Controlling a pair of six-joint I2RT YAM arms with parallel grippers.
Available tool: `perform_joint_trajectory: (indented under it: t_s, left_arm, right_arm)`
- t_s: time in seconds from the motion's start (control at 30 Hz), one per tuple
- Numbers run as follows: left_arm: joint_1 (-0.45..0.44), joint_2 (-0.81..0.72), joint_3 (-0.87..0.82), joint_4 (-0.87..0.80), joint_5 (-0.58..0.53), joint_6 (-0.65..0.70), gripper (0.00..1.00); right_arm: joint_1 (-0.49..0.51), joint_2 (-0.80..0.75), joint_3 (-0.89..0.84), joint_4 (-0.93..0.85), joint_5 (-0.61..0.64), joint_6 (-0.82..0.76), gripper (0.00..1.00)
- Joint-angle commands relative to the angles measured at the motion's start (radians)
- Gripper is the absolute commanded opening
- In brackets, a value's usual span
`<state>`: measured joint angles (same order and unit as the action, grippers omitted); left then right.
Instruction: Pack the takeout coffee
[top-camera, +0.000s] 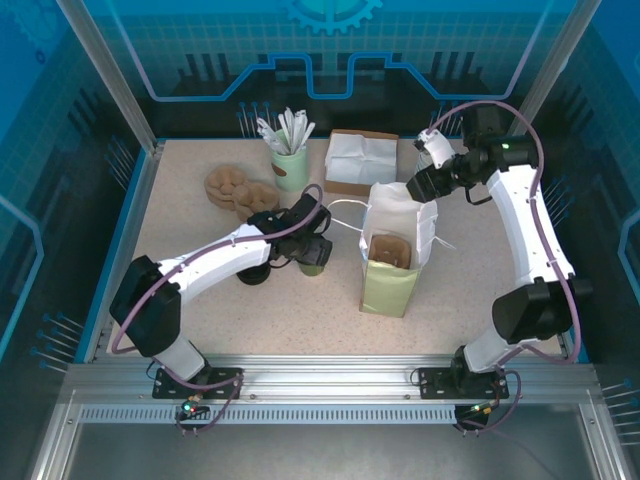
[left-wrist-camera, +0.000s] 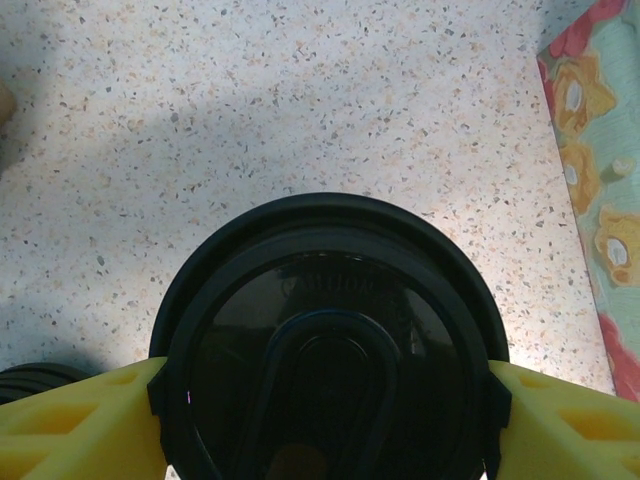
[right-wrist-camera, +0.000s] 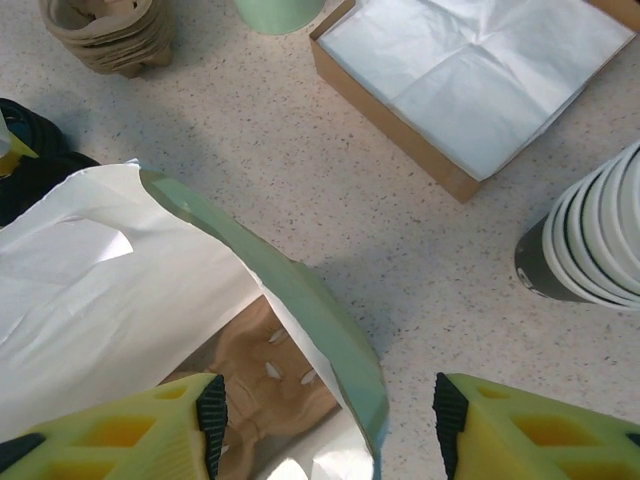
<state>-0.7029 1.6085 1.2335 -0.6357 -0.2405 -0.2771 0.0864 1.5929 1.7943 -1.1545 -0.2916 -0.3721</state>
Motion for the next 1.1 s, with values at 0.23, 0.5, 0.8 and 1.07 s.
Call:
perform_joint_trajectory:
  t_s: [0.23,0.5,0.8,1.07]
  left_arm:
    - [0.026,-0.091,0.126,-0.162,0.07,0.027,0.73]
    - [0.032,-0.124,0.193,-0.224,0.066,0.036,0.73]
    - [0.052,-0.149,0.28,-0.294,0.066,0.057,0.74]
    - [0.055,-0.154,0.408,-0.374,0.055,0.095,0.74]
  right_arm:
    - [0.01,0.064,0.092,-0.128,-0.087,-0.213,0.61]
    - [0.027,0.101,0.107,-0.171,-0.169,-0.269,0.61]
    - [0.058,0.145,0.096,-0.198,-0.149,-0.298,0.59]
    - [0.071,0.128,0.074,-0.164,-0.095,-0.302,0.49]
